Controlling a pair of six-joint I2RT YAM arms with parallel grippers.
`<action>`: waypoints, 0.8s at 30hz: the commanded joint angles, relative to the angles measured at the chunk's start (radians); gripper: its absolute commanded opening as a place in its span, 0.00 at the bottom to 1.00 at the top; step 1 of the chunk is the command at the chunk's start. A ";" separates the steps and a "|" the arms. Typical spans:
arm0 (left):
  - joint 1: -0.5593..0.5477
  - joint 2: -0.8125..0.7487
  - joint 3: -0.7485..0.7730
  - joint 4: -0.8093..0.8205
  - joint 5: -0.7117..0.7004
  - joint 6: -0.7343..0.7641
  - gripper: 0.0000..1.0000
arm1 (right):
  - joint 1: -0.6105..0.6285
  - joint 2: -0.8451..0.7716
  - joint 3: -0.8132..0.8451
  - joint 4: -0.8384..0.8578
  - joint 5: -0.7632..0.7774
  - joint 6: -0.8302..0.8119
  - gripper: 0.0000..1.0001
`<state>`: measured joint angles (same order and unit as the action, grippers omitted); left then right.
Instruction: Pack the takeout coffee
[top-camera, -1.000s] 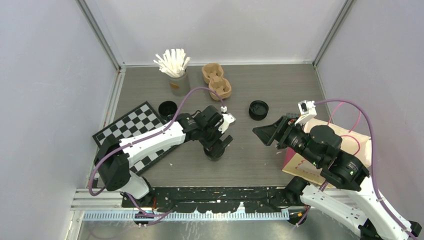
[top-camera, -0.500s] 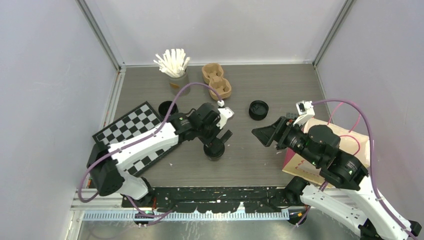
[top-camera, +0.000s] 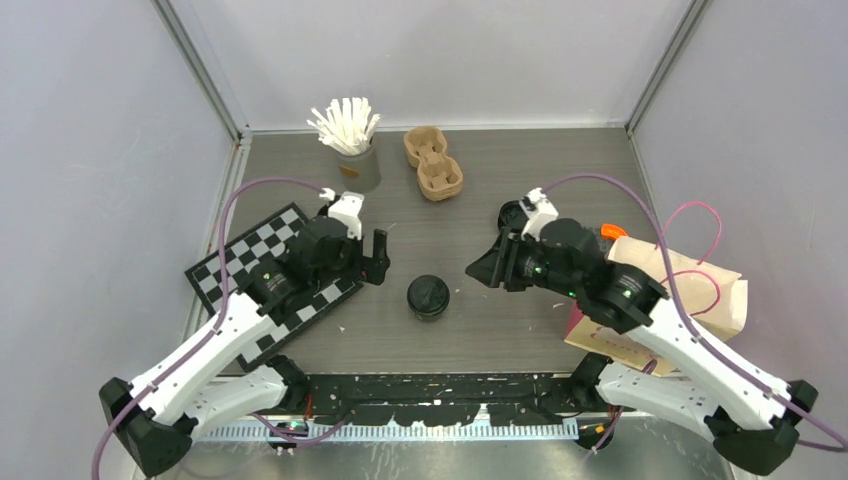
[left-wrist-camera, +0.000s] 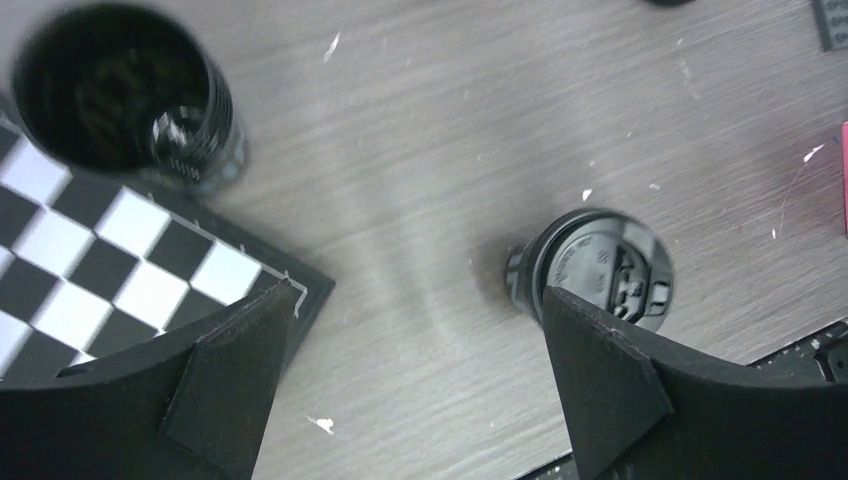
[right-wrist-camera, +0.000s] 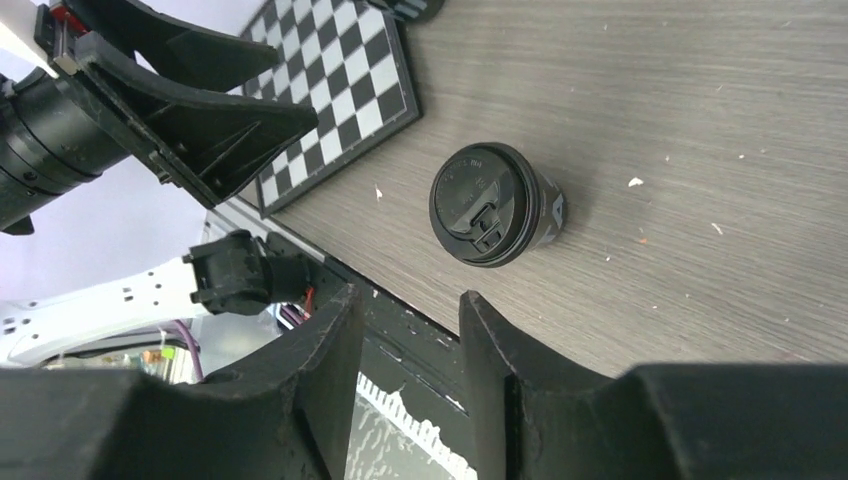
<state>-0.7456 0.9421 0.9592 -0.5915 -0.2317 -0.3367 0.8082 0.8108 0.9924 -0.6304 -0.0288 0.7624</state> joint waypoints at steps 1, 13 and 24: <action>0.102 -0.058 -0.116 0.055 0.208 -0.139 0.94 | 0.068 0.081 0.045 0.085 0.017 0.009 0.44; 0.222 -0.038 -0.312 0.275 0.525 -0.282 0.85 | 0.221 0.419 0.116 0.050 0.363 -0.042 0.42; 0.252 0.104 -0.318 0.439 0.658 -0.342 0.68 | 0.194 0.558 0.147 0.066 0.350 -0.102 0.35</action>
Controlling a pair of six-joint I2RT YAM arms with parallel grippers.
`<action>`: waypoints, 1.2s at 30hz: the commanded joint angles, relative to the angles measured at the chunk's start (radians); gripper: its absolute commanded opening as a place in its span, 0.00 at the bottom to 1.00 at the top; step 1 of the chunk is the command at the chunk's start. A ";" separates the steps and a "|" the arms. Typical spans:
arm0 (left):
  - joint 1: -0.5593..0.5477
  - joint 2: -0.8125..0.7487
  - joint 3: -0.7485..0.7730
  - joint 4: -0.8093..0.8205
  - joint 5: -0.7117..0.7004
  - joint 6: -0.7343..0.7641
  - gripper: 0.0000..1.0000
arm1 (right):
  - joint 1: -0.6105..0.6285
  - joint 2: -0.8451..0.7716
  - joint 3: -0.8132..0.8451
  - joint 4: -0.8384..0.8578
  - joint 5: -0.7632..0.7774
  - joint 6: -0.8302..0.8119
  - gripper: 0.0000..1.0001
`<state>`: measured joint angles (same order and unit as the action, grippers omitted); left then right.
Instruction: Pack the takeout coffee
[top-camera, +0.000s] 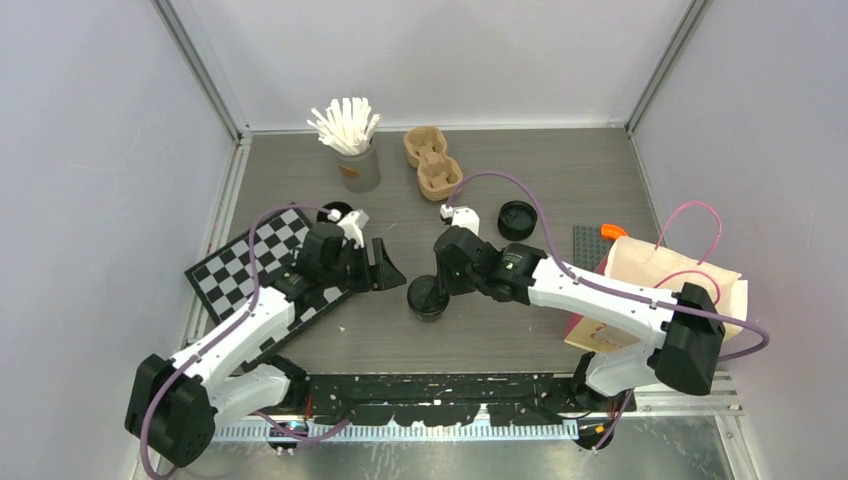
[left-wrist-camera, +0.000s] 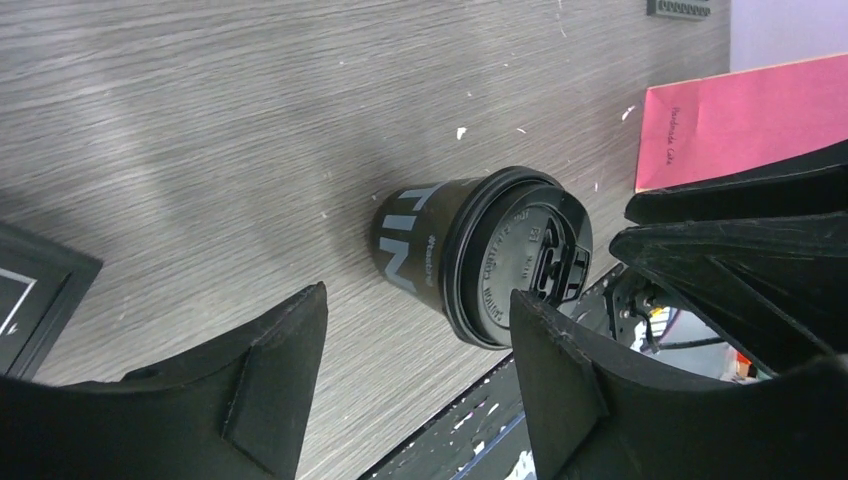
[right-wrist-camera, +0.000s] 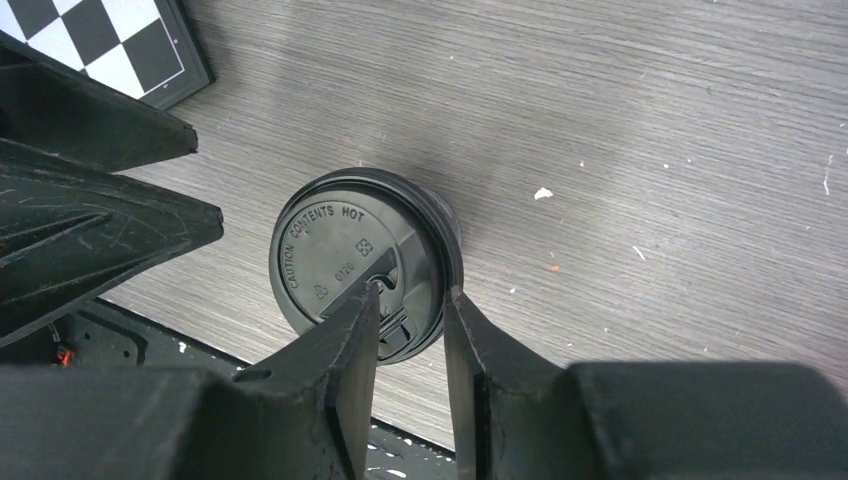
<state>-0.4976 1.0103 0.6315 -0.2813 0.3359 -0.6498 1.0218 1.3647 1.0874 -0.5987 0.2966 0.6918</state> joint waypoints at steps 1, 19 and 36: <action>0.005 0.051 0.015 0.126 0.085 -0.026 0.67 | -0.025 0.008 0.051 0.036 0.012 -0.034 0.34; 0.004 0.177 -0.021 0.220 0.157 0.016 0.56 | -0.051 0.068 -0.017 0.093 -0.068 -0.048 0.26; 0.004 0.280 -0.033 0.216 0.181 0.021 0.39 | -0.067 0.051 -0.104 0.120 -0.064 -0.044 0.23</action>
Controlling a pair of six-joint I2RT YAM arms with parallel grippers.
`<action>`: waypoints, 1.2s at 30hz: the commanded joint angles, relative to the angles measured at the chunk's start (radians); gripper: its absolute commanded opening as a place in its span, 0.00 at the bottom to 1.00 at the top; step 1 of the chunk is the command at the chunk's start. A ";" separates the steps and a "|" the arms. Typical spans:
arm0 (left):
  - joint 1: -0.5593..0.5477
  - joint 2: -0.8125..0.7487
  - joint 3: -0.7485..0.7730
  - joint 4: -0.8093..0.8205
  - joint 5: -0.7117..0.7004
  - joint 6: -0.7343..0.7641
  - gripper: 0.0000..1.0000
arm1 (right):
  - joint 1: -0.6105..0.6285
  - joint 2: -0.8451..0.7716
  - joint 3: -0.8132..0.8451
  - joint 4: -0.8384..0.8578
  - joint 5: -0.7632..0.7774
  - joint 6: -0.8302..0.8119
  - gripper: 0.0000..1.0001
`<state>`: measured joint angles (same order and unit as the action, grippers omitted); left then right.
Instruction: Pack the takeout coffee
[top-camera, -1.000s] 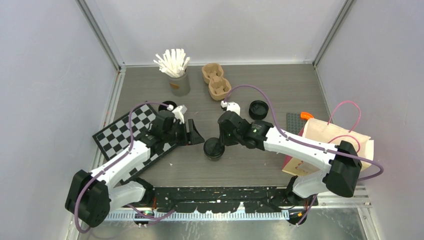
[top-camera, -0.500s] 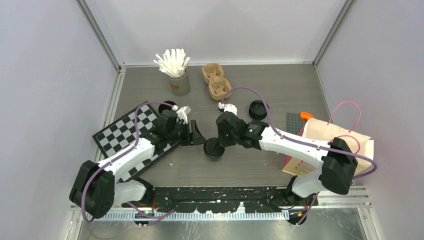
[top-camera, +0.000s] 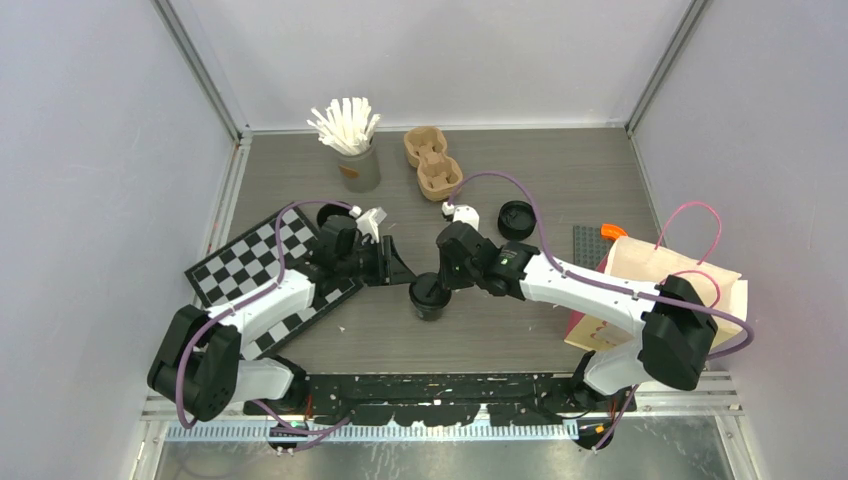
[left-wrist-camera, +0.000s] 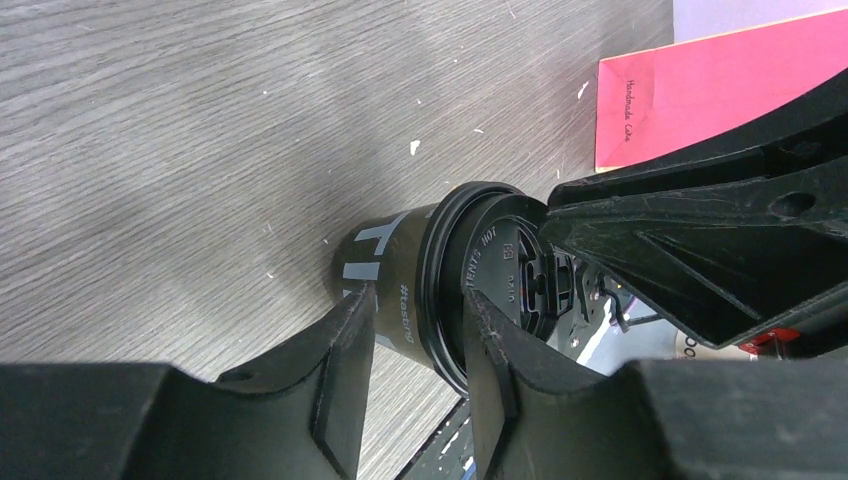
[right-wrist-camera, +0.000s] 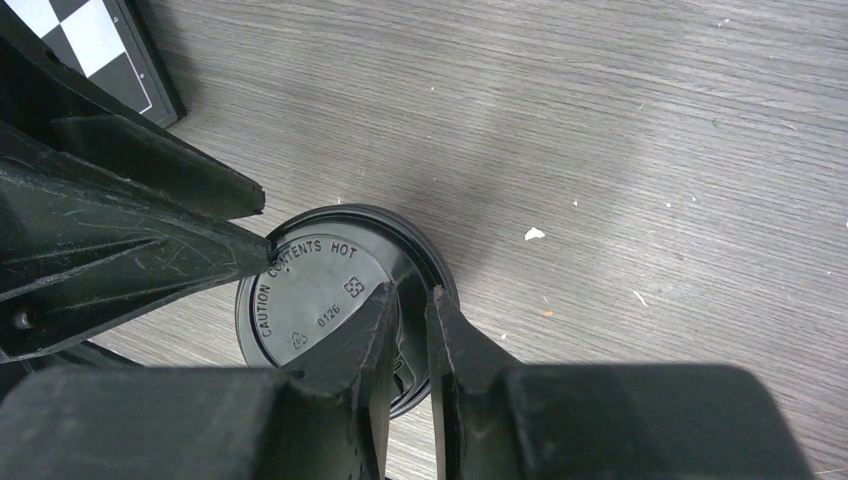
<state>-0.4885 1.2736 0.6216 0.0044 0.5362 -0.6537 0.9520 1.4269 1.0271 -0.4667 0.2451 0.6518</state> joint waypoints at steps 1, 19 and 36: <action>-0.005 0.012 -0.025 -0.070 -0.015 0.021 0.40 | 0.003 -0.016 -0.047 -0.007 -0.017 -0.003 0.23; -0.005 -0.122 -0.040 -0.117 0.007 0.010 0.61 | 0.004 -0.113 -0.021 -0.019 -0.089 0.006 0.34; -0.005 -0.086 -0.086 -0.140 -0.007 0.035 0.47 | 0.003 -0.063 -0.114 0.013 -0.088 0.034 0.24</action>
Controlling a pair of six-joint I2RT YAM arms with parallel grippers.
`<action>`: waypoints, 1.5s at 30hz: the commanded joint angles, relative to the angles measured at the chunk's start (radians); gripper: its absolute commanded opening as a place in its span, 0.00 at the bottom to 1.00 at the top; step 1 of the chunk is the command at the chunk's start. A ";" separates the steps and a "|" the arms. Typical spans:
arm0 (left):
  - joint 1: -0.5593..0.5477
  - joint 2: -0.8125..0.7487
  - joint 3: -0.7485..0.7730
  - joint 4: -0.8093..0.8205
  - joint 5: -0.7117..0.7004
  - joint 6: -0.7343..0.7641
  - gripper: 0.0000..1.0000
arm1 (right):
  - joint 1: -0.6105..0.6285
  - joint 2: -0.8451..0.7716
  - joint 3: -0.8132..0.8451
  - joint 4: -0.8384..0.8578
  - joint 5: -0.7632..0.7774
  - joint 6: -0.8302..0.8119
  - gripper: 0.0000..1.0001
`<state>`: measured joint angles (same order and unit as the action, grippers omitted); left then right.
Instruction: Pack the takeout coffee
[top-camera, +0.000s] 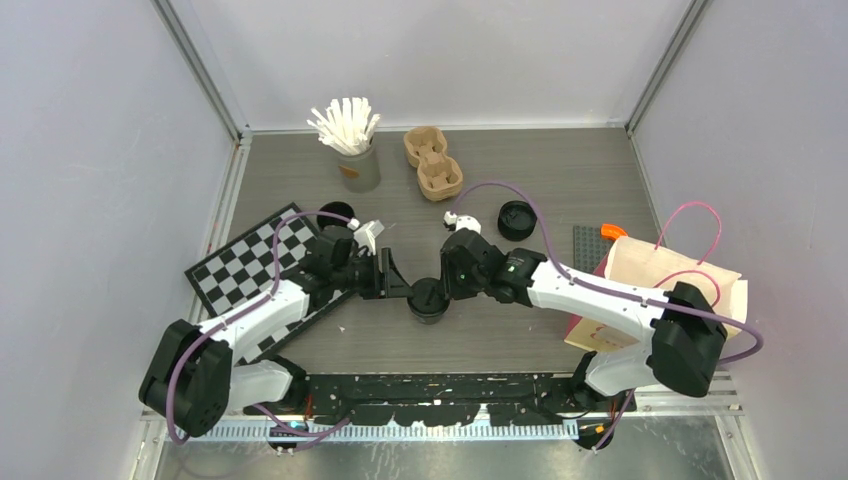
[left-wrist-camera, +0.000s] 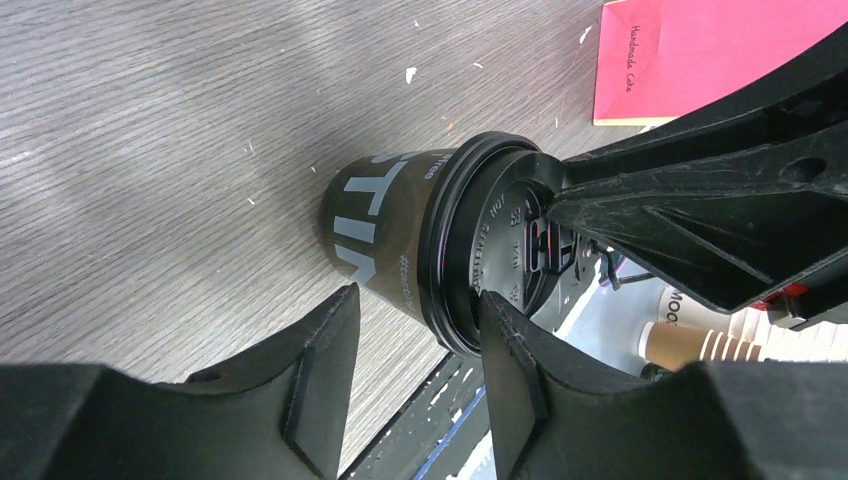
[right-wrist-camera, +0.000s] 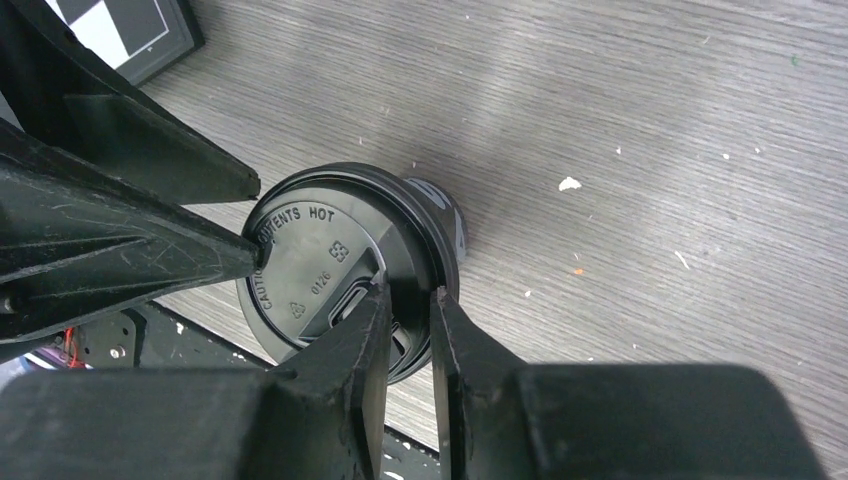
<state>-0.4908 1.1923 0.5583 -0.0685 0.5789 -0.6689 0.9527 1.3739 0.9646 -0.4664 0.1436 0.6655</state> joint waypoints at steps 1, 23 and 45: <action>-0.003 -0.009 -0.026 -0.067 -0.050 0.052 0.47 | 0.002 -0.014 -0.064 0.018 0.015 0.024 0.24; -0.004 0.032 -0.071 -0.054 -0.052 0.030 0.39 | 0.002 -0.040 -0.179 0.084 0.020 0.049 0.22; -0.005 0.092 -0.054 0.013 -0.011 0.016 0.41 | 0.003 -0.060 -0.237 0.118 0.001 0.080 0.23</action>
<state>-0.4908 1.2297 0.5343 0.0048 0.6361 -0.6930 0.9516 1.2865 0.8276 -0.3157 0.1368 0.7151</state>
